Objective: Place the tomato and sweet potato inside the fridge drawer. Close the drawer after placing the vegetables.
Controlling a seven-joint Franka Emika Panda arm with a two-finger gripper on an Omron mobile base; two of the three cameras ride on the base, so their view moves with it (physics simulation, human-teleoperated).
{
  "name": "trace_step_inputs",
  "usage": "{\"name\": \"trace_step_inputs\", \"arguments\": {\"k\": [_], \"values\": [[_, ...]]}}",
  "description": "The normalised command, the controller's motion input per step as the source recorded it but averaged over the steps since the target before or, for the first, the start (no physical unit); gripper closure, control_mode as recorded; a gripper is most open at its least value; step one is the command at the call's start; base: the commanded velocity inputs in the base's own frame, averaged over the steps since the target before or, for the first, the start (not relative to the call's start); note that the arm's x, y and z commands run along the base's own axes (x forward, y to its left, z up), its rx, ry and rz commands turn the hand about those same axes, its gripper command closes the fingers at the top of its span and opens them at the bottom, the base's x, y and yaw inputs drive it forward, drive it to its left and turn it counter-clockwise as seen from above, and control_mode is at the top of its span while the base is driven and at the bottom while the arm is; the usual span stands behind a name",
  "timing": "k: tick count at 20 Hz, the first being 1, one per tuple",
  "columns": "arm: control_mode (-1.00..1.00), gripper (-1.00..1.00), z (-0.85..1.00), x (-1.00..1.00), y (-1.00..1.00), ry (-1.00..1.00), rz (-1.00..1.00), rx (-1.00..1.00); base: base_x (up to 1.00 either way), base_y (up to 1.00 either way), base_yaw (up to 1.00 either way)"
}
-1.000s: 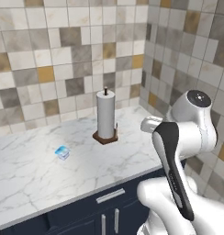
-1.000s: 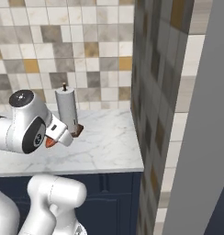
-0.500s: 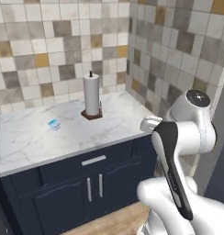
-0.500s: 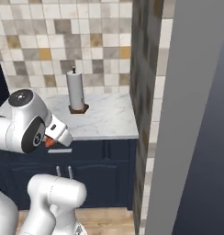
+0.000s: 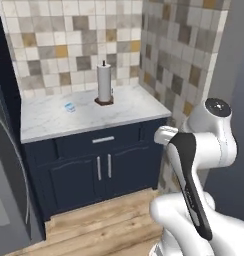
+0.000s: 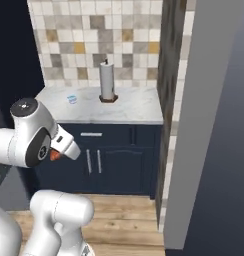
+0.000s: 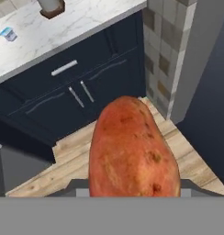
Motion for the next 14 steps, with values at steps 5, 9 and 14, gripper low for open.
{"name": "trace_step_inputs", "arguments": {"k": [5,9,14], "values": [[1.0,1.0,0.0,0.0,0.0,0.0,0.0,0.0,-0.86,0.41,0.24],[1.0,1.0,0.0,0.0,0.0,0.0,0.0,0.0,-0.55,0.67,0.24],[1.0,1.0,0.0,0.0,0.0,0.0,0.0,0.0,-0.31,0.72,0.27]]}}
